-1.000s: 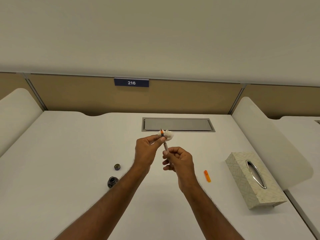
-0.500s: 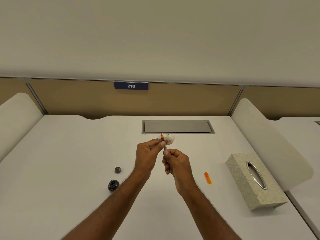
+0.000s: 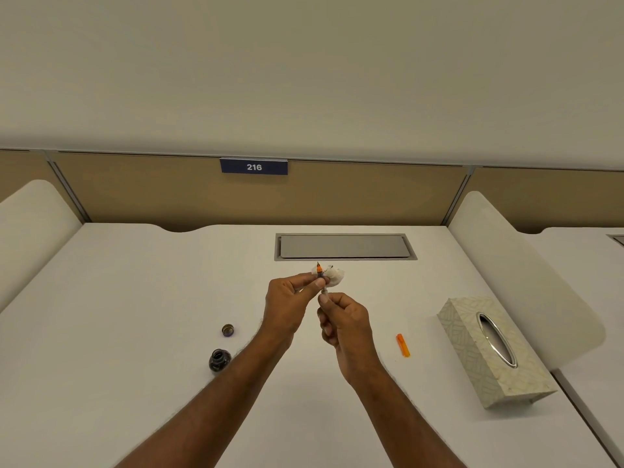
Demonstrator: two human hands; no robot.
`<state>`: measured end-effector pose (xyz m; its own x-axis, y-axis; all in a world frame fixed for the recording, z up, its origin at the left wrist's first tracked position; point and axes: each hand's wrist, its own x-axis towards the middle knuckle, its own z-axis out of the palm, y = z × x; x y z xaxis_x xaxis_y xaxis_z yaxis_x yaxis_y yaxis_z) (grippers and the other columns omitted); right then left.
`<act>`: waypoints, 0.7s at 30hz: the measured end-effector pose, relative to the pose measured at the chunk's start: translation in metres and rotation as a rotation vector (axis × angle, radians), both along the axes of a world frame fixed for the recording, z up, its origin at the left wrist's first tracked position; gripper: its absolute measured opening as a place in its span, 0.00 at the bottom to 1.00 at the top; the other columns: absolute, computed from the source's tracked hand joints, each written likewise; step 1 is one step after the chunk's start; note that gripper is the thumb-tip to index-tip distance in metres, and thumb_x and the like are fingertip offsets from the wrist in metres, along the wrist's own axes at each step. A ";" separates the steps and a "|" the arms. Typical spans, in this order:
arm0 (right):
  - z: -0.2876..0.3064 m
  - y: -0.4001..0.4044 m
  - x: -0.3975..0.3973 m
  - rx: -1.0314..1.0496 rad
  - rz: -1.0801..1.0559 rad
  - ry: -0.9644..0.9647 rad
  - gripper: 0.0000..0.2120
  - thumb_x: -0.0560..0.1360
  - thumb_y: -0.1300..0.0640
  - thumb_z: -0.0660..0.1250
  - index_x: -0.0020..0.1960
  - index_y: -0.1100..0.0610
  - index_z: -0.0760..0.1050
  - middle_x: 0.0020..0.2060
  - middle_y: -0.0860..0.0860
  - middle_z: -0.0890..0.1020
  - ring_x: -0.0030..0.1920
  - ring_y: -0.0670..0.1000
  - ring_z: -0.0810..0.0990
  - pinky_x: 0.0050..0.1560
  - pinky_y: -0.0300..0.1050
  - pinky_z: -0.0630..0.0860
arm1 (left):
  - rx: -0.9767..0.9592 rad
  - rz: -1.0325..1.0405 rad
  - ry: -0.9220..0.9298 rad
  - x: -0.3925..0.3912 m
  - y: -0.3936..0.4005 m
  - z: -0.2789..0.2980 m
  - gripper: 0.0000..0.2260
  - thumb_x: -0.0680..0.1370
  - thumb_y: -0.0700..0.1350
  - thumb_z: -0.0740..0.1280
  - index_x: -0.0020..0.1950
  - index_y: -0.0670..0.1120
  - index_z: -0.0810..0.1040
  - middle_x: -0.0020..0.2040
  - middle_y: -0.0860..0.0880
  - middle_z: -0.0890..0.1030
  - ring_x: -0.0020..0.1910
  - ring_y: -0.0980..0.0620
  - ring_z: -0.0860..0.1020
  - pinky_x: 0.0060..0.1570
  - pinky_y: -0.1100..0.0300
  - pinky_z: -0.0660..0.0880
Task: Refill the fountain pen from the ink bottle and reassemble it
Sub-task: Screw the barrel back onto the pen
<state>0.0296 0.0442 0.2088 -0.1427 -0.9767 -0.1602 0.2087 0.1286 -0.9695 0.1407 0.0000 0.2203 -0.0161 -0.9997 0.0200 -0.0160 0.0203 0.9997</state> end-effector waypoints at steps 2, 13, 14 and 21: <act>0.001 0.001 0.000 0.005 0.025 -0.039 0.14 0.81 0.52 0.63 0.46 0.61 0.80 0.31 0.54 0.78 0.27 0.47 0.70 0.27 0.40 0.64 | 0.013 -0.003 0.012 0.000 0.000 0.001 0.11 0.77 0.42 0.71 0.58 0.44 0.84 0.54 0.49 0.86 0.52 0.62 0.83 0.47 0.74 0.76; -0.002 0.003 -0.001 0.033 -0.008 -0.036 0.11 0.77 0.56 0.69 0.55 0.63 0.75 0.36 0.60 0.83 0.30 0.53 0.77 0.32 0.45 0.78 | 0.010 -0.006 -0.040 -0.002 -0.005 0.008 0.11 0.76 0.44 0.72 0.58 0.46 0.85 0.55 0.47 0.86 0.58 0.50 0.83 0.63 0.56 0.74; -0.003 0.003 -0.002 0.035 -0.008 -0.042 0.11 0.78 0.56 0.68 0.54 0.63 0.76 0.36 0.60 0.82 0.31 0.53 0.78 0.32 0.45 0.79 | 0.009 -0.007 -0.044 -0.002 -0.005 0.008 0.11 0.76 0.44 0.72 0.57 0.46 0.85 0.55 0.47 0.86 0.59 0.50 0.83 0.63 0.56 0.74; -0.003 0.001 -0.007 0.055 0.053 -0.012 0.16 0.84 0.53 0.56 0.53 0.60 0.80 0.39 0.56 0.86 0.39 0.54 0.83 0.42 0.46 0.81 | 0.019 -0.001 -0.032 -0.007 -0.005 0.010 0.09 0.76 0.43 0.72 0.56 0.48 0.85 0.53 0.49 0.86 0.56 0.51 0.83 0.62 0.57 0.74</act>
